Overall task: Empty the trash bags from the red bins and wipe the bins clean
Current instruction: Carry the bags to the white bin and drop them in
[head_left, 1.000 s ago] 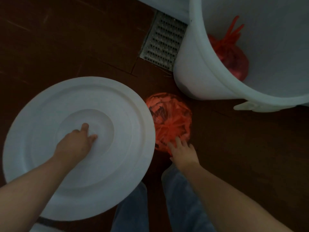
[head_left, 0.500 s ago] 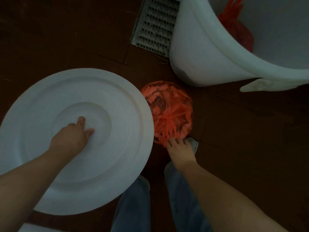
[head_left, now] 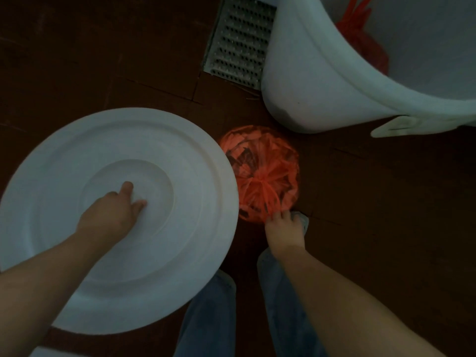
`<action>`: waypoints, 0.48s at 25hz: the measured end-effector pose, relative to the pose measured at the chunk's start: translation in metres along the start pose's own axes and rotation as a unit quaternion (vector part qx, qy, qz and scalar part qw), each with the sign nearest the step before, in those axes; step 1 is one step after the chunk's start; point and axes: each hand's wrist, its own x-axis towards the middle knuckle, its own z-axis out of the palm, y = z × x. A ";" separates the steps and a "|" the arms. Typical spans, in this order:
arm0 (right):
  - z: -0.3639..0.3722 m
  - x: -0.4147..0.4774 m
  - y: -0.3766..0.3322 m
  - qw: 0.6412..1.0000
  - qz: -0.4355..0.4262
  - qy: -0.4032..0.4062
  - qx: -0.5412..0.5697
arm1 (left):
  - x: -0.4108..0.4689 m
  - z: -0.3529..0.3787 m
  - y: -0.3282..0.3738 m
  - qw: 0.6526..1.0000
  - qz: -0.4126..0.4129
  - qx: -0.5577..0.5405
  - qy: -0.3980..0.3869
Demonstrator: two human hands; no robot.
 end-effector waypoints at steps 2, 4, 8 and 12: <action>-0.014 -0.013 0.005 0.999 -0.018 0.034 0.018 | -0.011 -0.006 -0.003 1.000 0.005 -0.005 0.000; -0.038 -0.025 0.014 0.996 -0.047 0.071 0.036 | -0.026 -0.022 -0.004 1.000 0.002 -0.015 -0.002; -0.092 -0.035 0.034 0.987 -0.111 0.080 0.085 | -0.053 -0.062 -0.006 0.999 0.011 -0.018 0.025; -0.142 -0.033 0.039 0.973 -0.097 0.116 0.175 | -0.063 -0.097 -0.007 0.999 0.009 -0.003 0.032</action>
